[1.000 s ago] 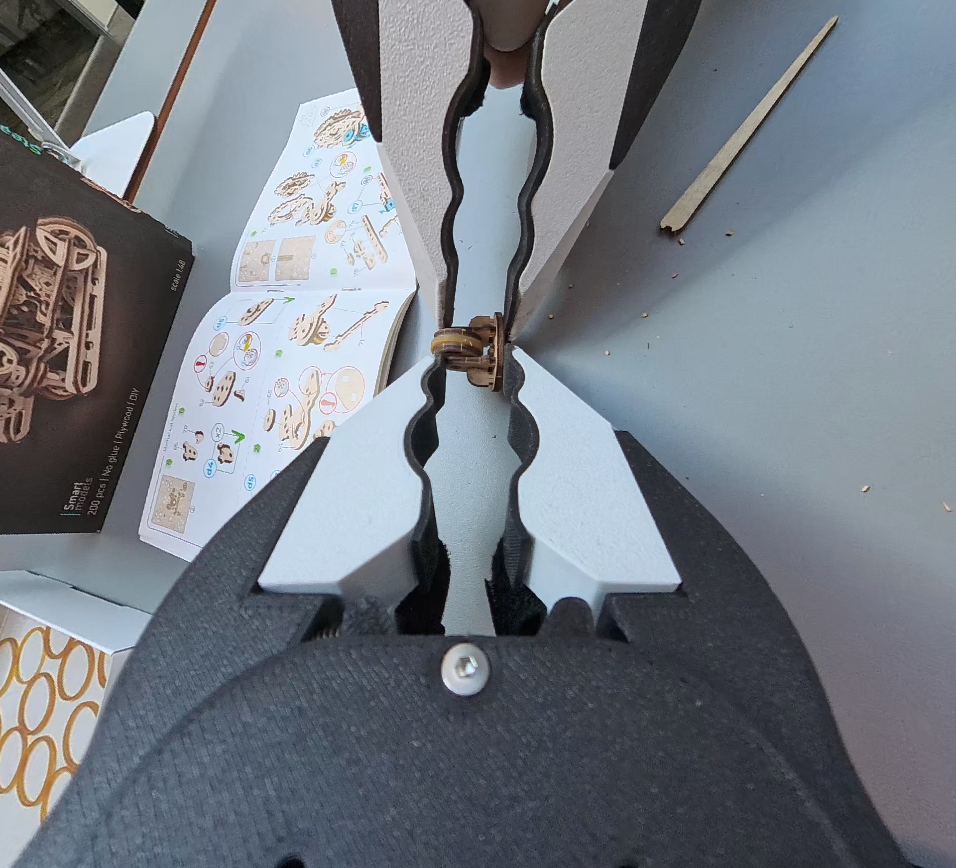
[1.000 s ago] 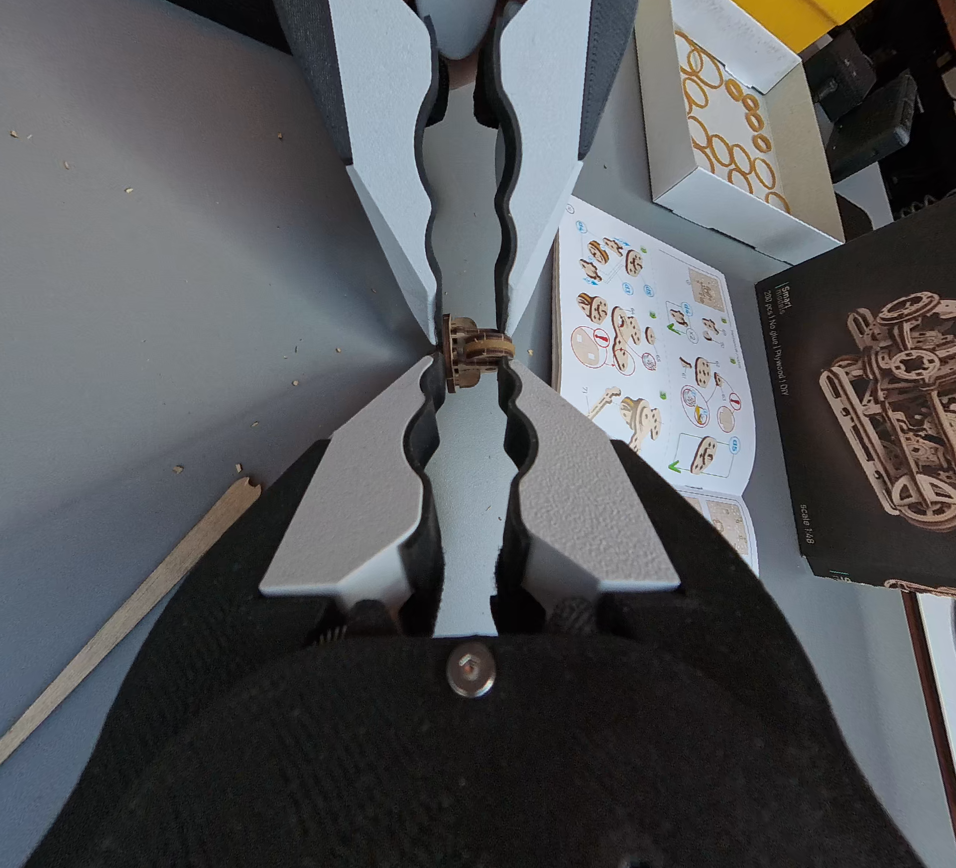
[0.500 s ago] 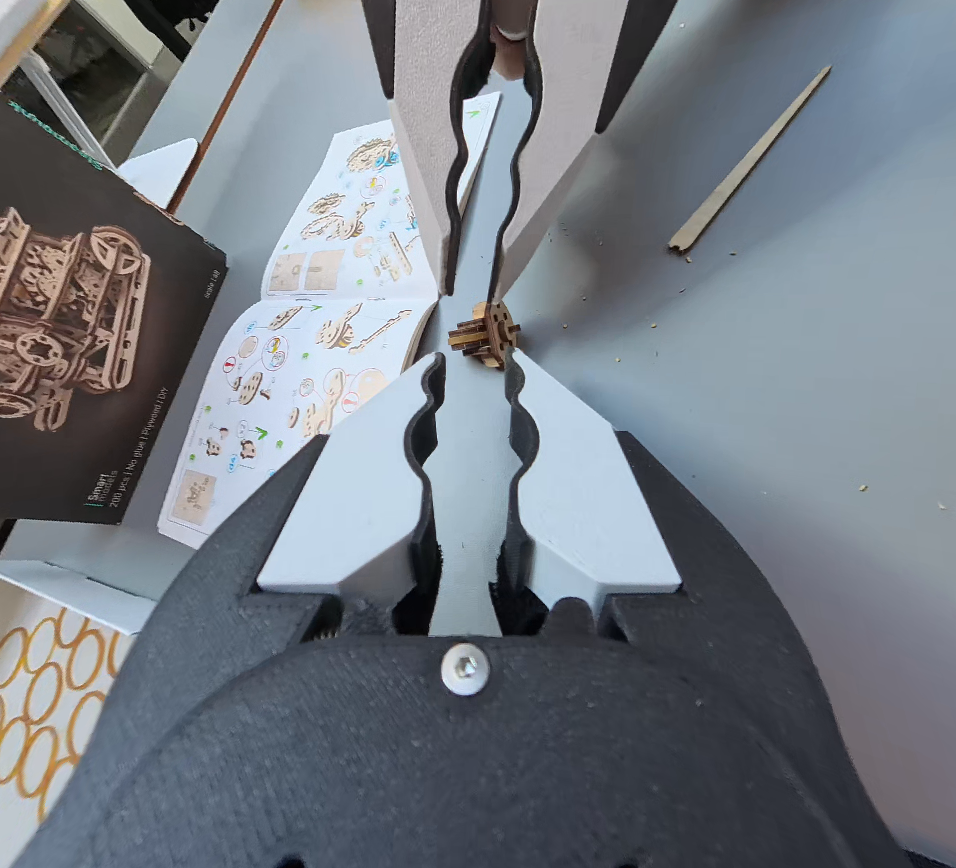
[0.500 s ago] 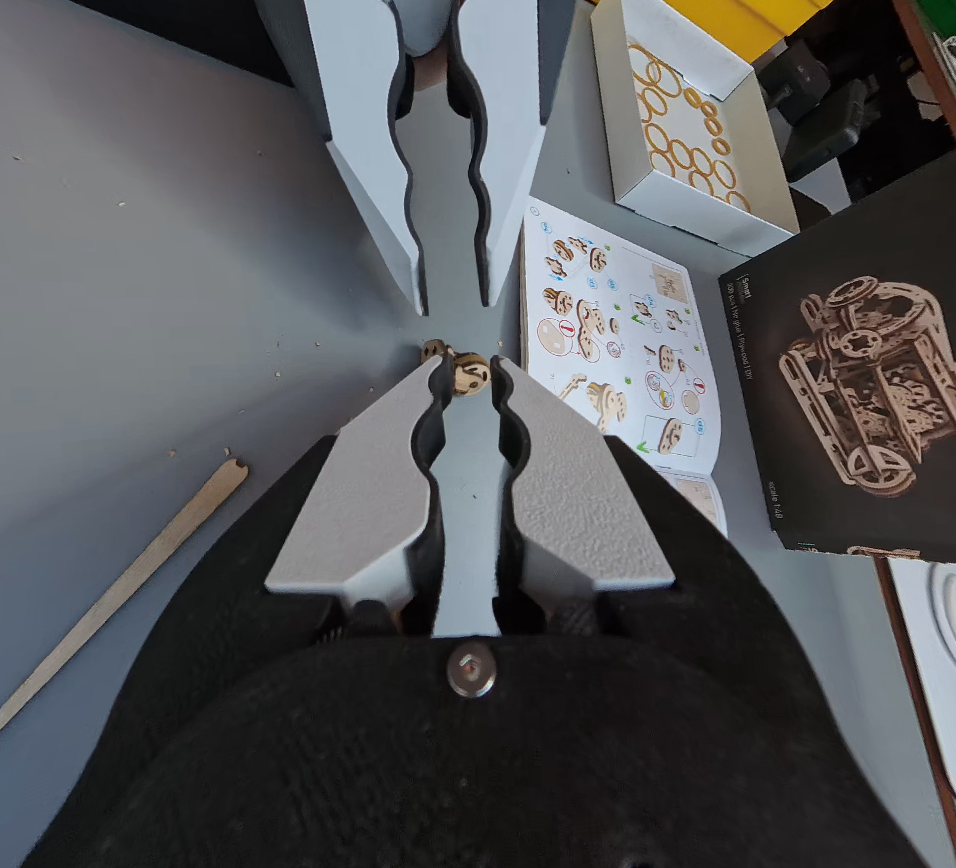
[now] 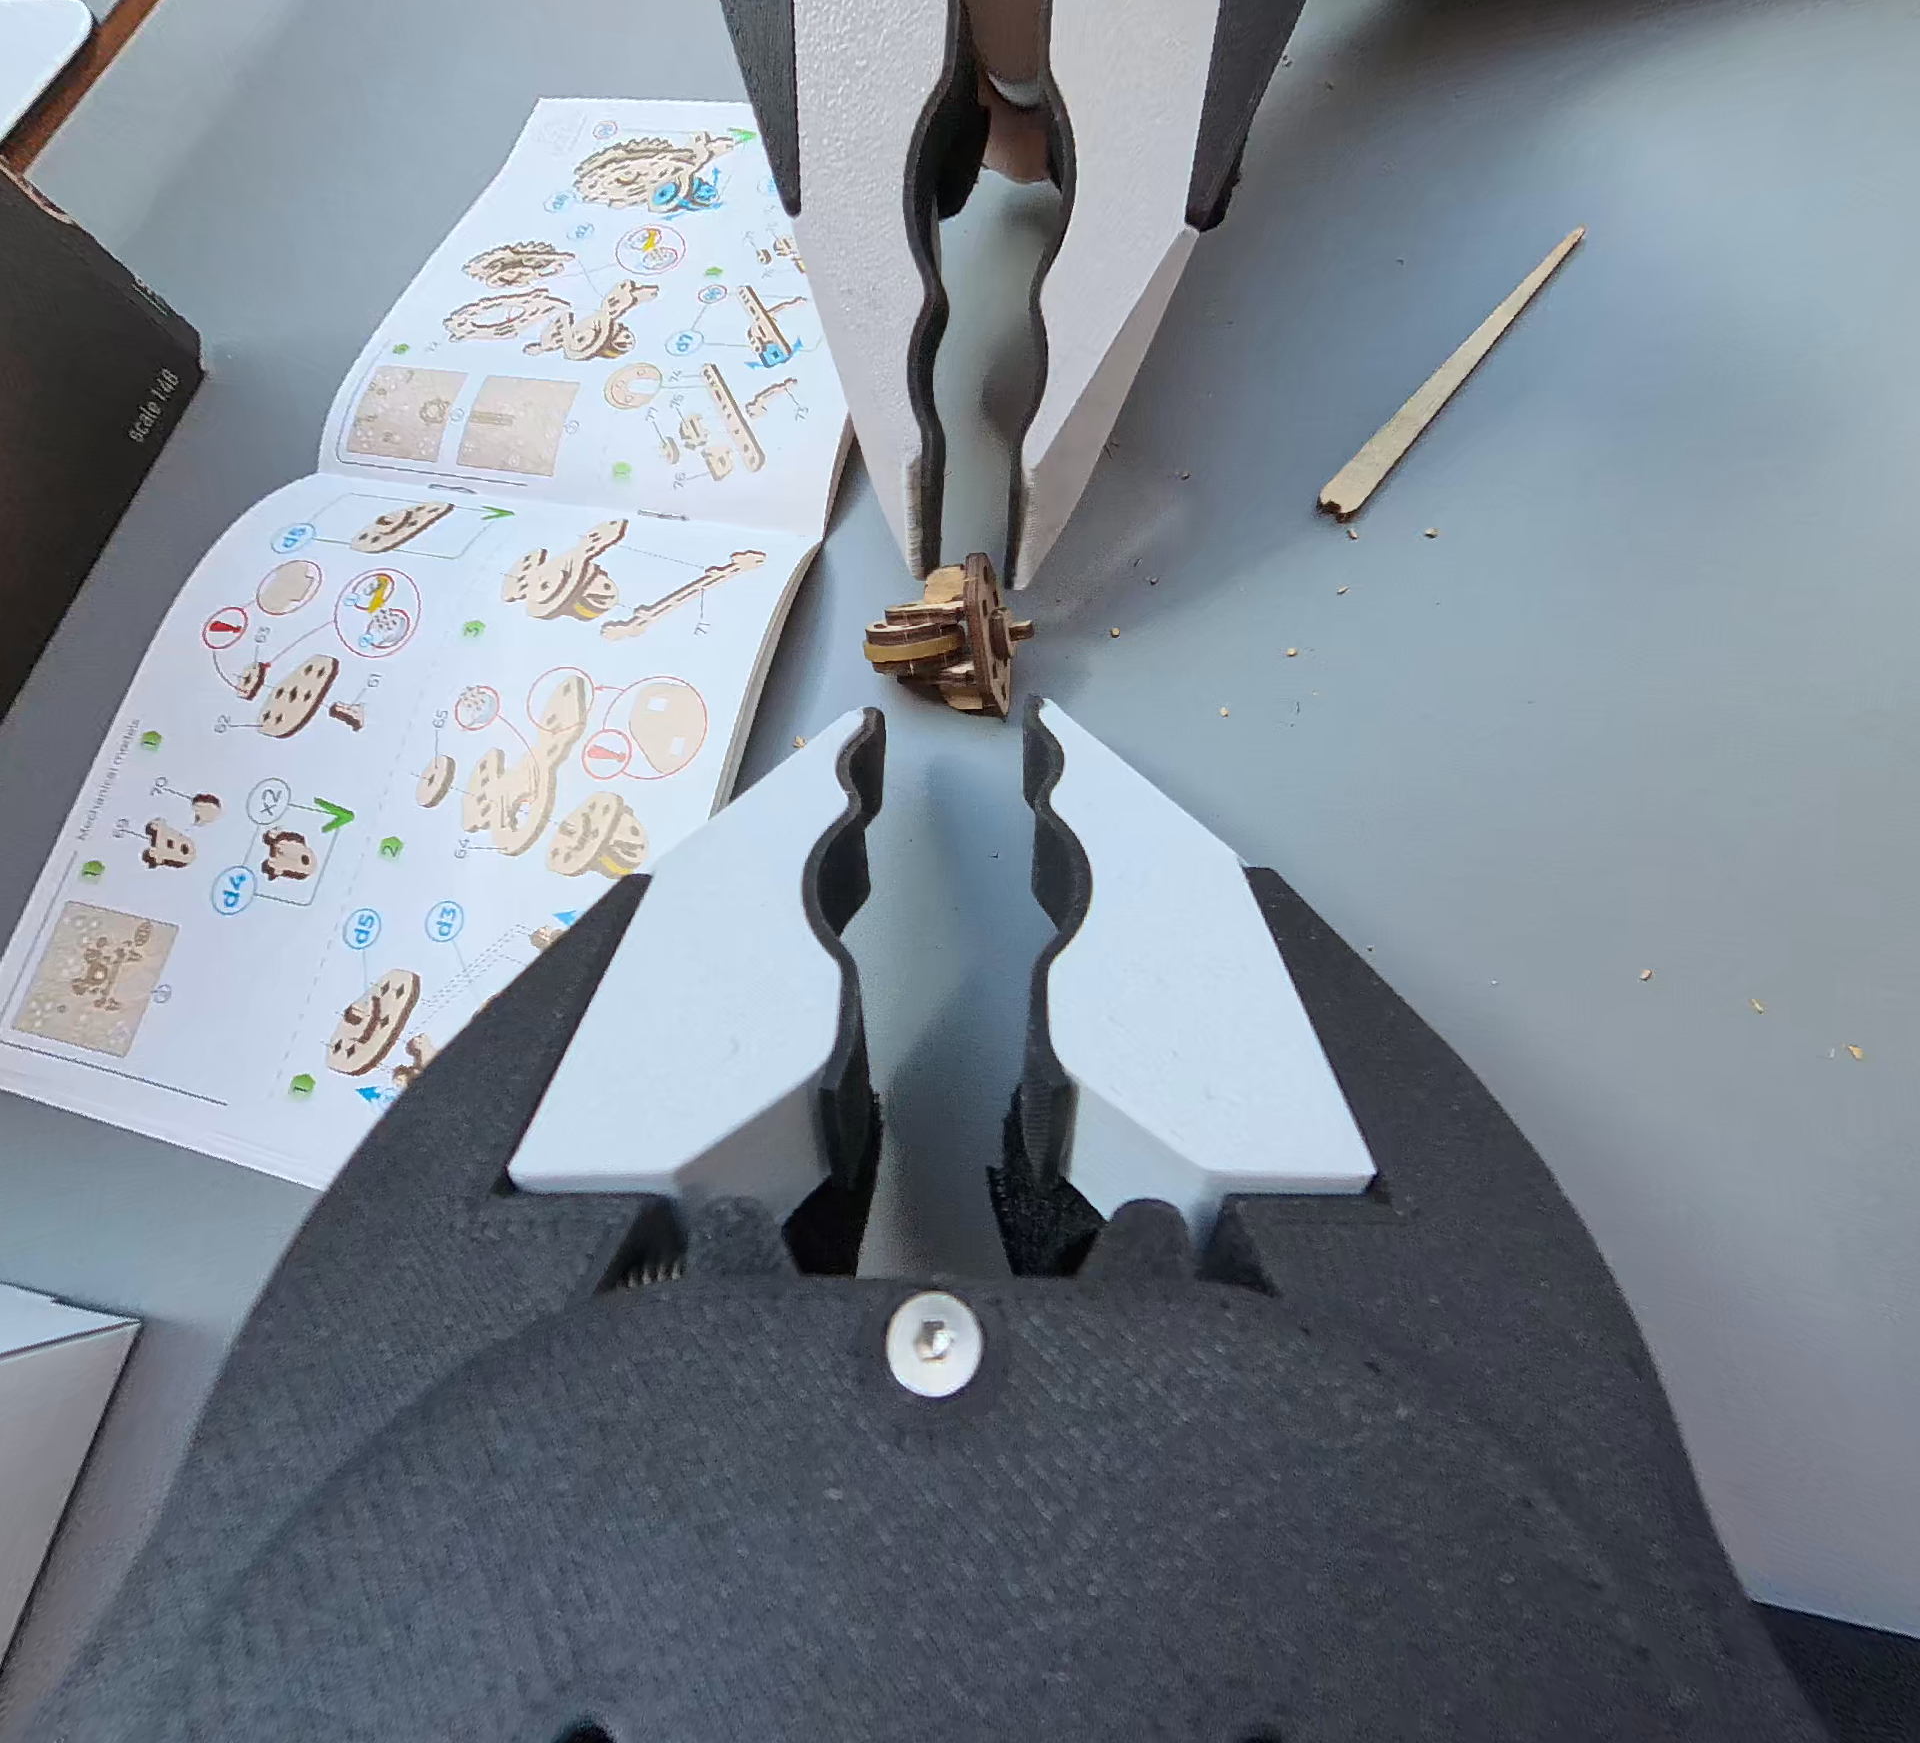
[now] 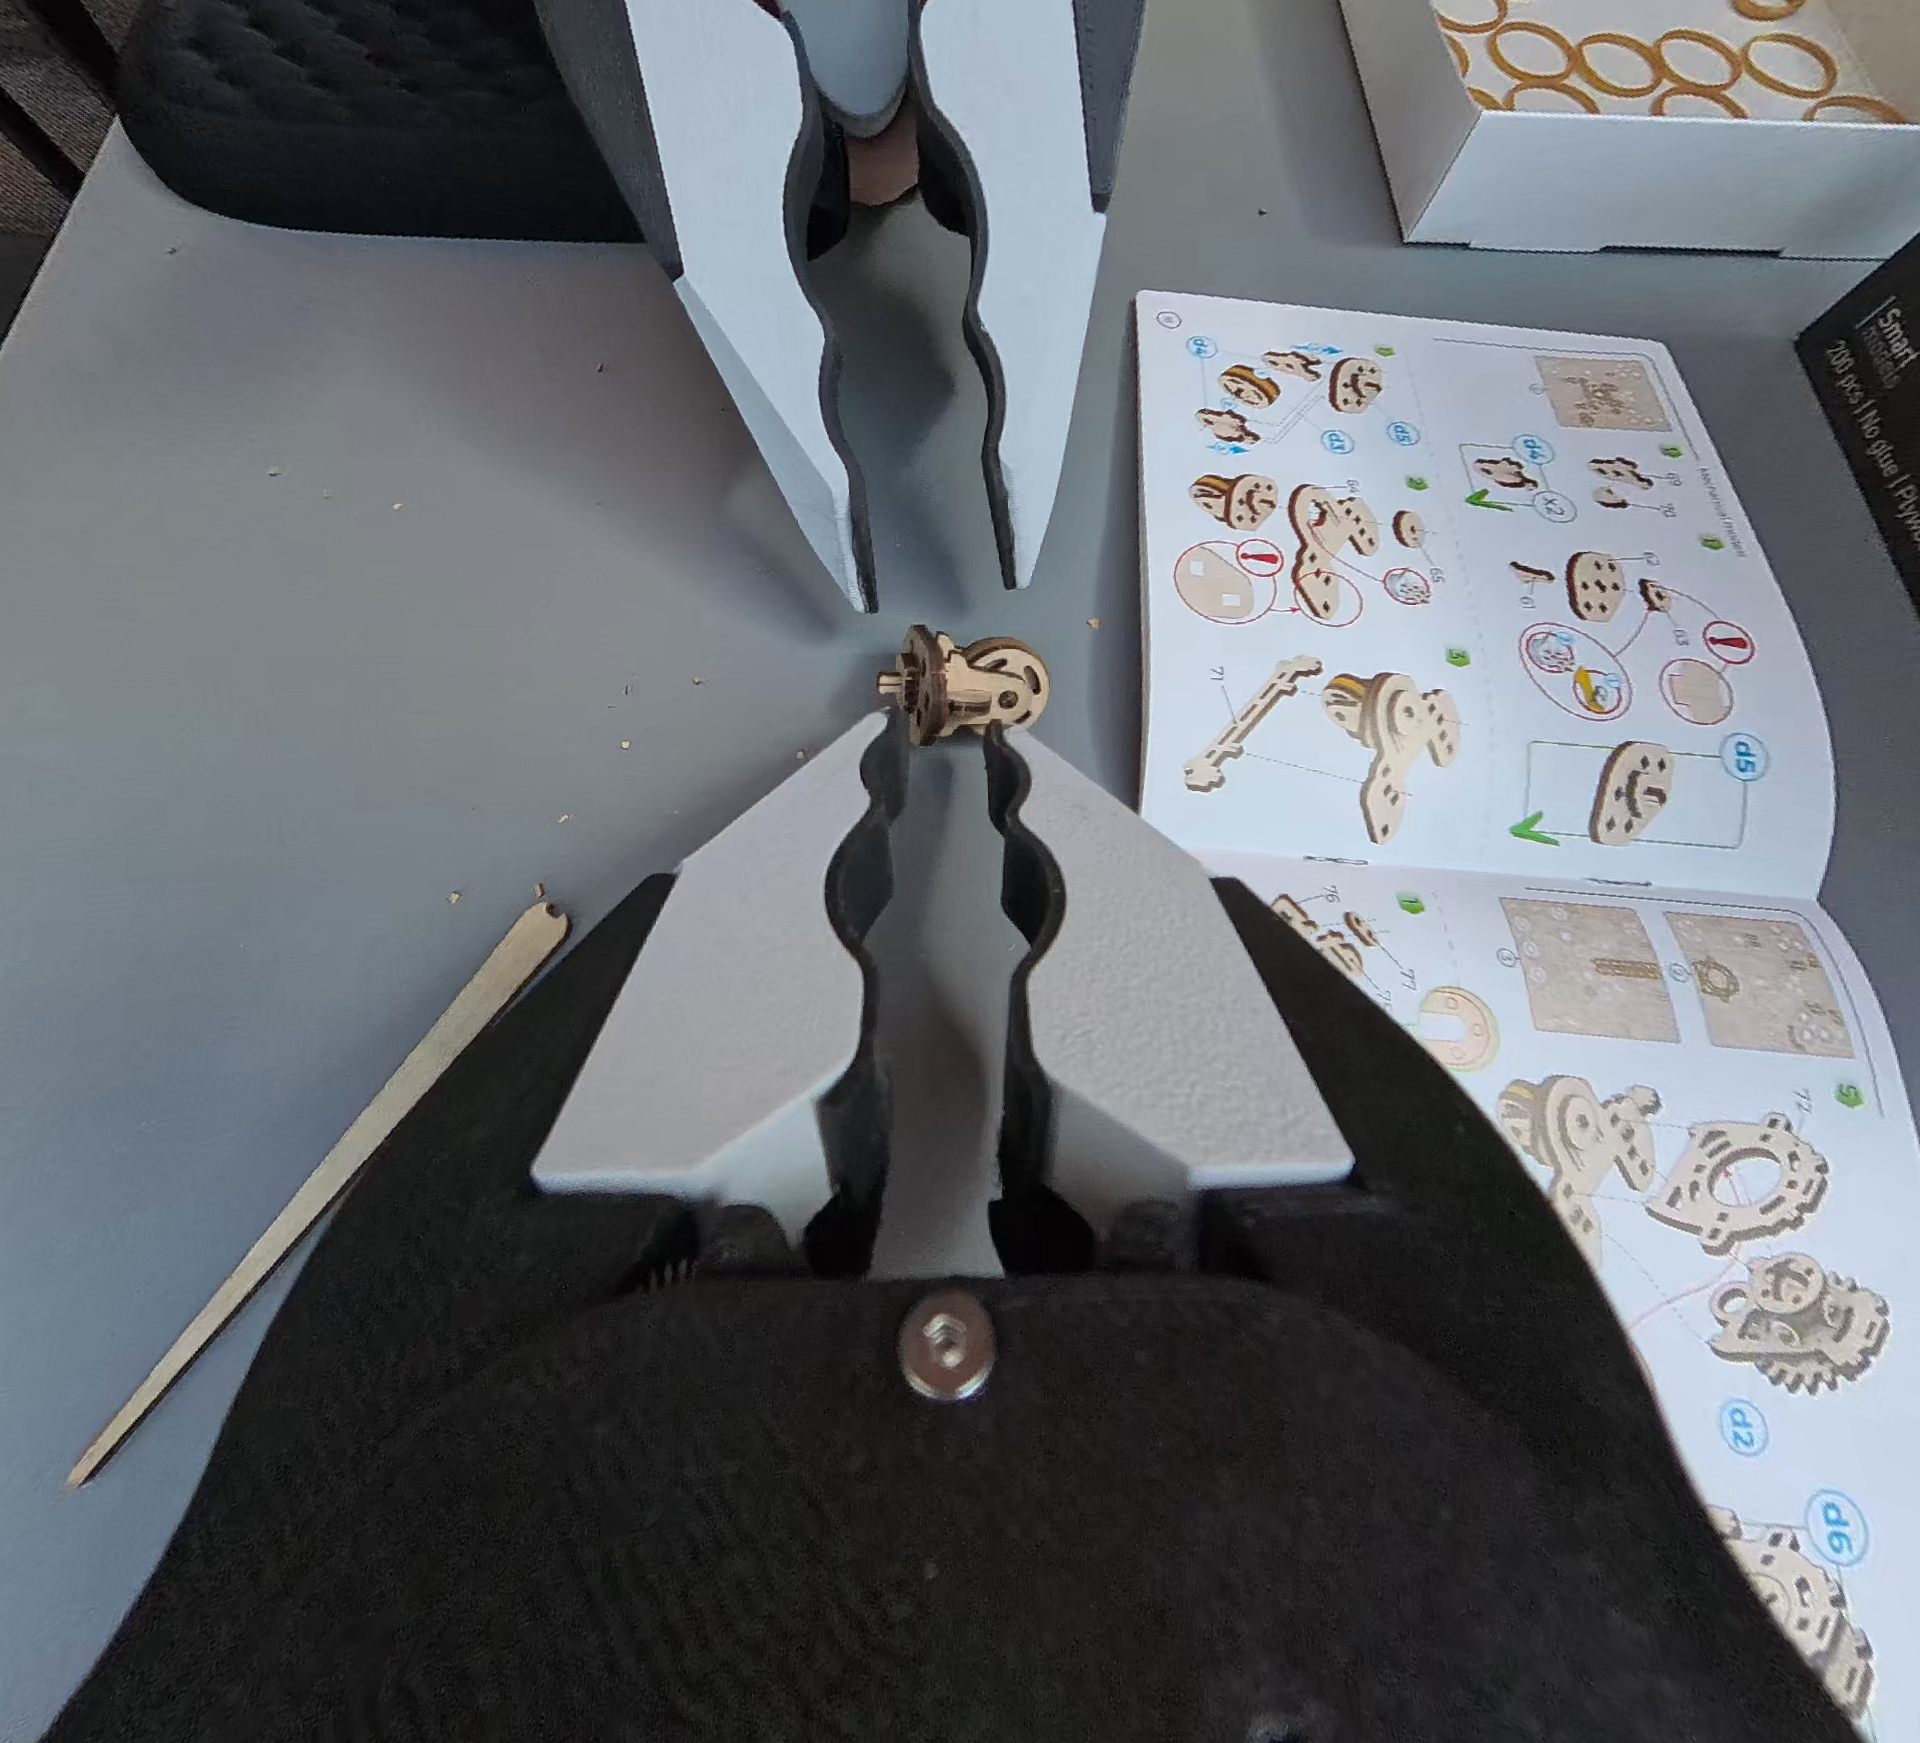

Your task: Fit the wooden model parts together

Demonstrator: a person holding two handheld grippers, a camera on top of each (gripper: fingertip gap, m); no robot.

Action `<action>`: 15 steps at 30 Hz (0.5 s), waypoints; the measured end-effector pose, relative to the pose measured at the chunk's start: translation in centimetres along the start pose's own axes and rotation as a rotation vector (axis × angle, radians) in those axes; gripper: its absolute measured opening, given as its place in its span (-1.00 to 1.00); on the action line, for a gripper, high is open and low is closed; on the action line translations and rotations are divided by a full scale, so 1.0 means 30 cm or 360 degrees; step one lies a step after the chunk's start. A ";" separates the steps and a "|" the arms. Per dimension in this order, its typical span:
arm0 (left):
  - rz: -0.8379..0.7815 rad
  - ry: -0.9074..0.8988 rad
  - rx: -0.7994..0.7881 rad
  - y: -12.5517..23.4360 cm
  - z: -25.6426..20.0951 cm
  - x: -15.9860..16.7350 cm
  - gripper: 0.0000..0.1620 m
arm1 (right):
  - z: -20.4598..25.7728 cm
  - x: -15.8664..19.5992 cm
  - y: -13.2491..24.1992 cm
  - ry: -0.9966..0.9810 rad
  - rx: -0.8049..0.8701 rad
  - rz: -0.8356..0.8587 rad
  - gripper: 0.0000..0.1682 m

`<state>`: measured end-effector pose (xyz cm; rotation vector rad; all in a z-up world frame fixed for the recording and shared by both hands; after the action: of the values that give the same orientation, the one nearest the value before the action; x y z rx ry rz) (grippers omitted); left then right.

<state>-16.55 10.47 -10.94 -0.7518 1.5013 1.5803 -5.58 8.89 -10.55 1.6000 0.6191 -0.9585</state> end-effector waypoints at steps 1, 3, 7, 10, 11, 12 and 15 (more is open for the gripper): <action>0.0008 0.0019 0.0012 -0.003 0.003 0.002 -0.70 | -0.007 -0.002 0.001 -0.0001 0.0027 -0.0004 -0.86; 0.0019 0.0043 0.0027 -0.008 0.007 0.001 -0.75 | -0.012 -0.006 0.001 -0.0002 0.0038 -0.0015 -0.87; 0.0025 0.0046 0.0039 -0.016 0.008 -0.001 -0.86 | -0.012 0.000 -0.008 -0.0010 0.0015 -0.0005 -0.88; 0.0029 0.0025 0.0069 -0.017 0.001 -0.002 -1.00 | -0.012 -0.004 -0.009 0.0002 0.0020 -0.0001 -0.96; 0.0029 0.0020 0.0059 -0.018 0.002 -0.002 -1.00 | -0.014 -0.004 -0.009 -0.0003 0.0025 0.0005 -0.96; 0.0029 0.0020 0.0058 -0.018 0.002 -0.002 -1.00 | -0.014 -0.004 -0.008 -0.0017 0.0021 0.0002 -0.97; 0.0013 0.0047 0.0068 -0.012 0.003 -0.003 -1.00 | -0.015 -0.004 -0.006 -0.0082 -0.0014 -0.0028 -0.97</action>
<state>-16.18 10.54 -11.04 -0.7485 1.5562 1.5444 -5.67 9.38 -10.51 1.5600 0.6018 -1.0053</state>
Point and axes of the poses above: each gripper's, where its closed fingertips meet, y back along the fingers, x out of its underside, z = x × y across the jaws, the point moved 6 cm from there along y, back along the fingers, and after that the axes turned 5 degrees about -z, right-handed, at the moved point
